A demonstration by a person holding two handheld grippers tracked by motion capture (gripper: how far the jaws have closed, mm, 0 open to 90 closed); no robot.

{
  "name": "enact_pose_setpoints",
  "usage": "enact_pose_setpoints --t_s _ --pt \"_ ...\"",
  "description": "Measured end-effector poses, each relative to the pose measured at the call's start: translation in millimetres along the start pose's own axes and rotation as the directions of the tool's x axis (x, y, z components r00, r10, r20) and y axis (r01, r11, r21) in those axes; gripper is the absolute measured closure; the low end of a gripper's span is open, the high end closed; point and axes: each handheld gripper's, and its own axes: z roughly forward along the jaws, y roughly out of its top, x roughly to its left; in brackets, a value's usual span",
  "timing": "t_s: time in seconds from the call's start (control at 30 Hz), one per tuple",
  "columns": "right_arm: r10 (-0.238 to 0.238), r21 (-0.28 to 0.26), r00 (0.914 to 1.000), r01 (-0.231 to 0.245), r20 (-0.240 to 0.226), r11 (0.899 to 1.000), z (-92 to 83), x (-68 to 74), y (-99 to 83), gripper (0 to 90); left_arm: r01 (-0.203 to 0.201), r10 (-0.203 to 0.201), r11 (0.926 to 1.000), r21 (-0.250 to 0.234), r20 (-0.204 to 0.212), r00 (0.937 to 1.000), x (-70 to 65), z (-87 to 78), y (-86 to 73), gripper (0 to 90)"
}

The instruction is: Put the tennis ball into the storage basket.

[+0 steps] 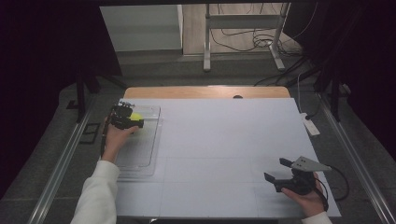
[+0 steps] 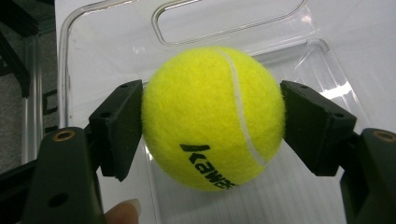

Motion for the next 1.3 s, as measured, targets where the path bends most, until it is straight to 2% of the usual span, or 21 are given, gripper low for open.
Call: enact_pose_setpoints --t_s 0.53,0.9,1.07,1.3 --pt "0.002 0.003 1.0 -0.002 0.001 1.0 0.0 -0.8 -0.4 12.4 -0.03 0.031 0.9992 0.025 -0.022 0.9993 -4.6 7.3 2.8 26.3" --pt "0.002 0.003 1.0 -0.002 0.0 1.0 -0.6 -0.7 -0.4 12.4 -0.03 0.031 0.9992 0.026 -0.024 0.9993 -4.7 7.7 2.7 25.7" --pt "0.002 0.003 1.0 -0.002 -0.001 1.0 -0.6 -0.7 -0.4 12.4 -0.033 0.033 0.9992 0.022 -0.031 0.999 -5.5 7.0 2.9 24.0" --pt "0.001 -0.001 1.0 -0.001 0.0 1.0 -0.6 -0.7 -0.2 12.4 -0.02 0.019 0.9997 -0.015 -0.026 0.9995 -6.6 -0.9 4.5 17.8"
